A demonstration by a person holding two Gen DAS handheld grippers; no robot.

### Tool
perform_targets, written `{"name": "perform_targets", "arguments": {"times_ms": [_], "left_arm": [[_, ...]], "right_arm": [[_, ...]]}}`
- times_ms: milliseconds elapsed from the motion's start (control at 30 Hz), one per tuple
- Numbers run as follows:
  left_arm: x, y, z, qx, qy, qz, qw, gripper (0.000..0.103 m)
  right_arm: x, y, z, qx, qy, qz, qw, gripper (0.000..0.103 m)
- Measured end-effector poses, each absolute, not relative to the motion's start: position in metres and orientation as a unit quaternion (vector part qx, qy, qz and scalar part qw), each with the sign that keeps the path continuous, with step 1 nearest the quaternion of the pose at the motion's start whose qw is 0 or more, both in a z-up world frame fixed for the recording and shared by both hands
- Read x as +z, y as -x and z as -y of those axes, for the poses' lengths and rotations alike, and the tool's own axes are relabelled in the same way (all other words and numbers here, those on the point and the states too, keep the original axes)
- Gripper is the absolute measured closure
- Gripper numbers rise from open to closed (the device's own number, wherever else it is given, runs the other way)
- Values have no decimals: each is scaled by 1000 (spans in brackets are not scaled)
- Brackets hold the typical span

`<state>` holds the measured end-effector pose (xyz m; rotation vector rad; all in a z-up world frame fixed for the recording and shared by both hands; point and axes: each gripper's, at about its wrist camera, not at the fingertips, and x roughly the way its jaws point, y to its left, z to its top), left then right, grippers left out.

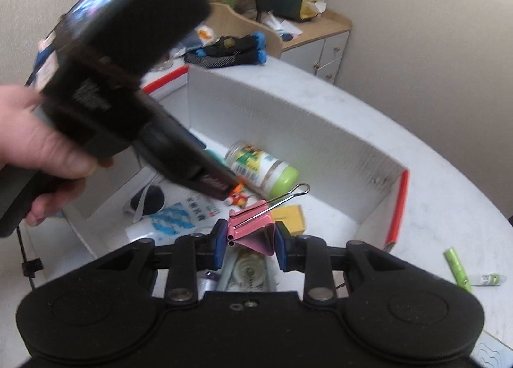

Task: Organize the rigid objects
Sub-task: 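Open the left tool to drop the sharpener while the right tool releases the binder clip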

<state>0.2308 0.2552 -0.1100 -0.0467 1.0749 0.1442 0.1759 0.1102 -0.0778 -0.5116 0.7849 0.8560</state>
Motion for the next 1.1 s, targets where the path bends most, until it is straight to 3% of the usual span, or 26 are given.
{"name": "perform_targets", "arguments": {"times_ms": [567, 767, 1033, 1100], "left_arm": [[-126, -237, -264, 66, 57, -557, 826, 63], [-116, -228, -263, 81, 55, -536, 839, 49], [-93, -212, -257, 87, 58, -498, 861, 48], [-85, -205, -253, 86, 55, -487, 867, 42]], "right_arm": [[-90, -176, -101, 394, 218, -410, 793, 70], [-83, -177, -90, 393, 203, -411, 797, 66], [-67, -178, -71, 393, 172, -413, 804, 59], [-62, -177, -65, 394, 165, -412, 805, 56]]}}
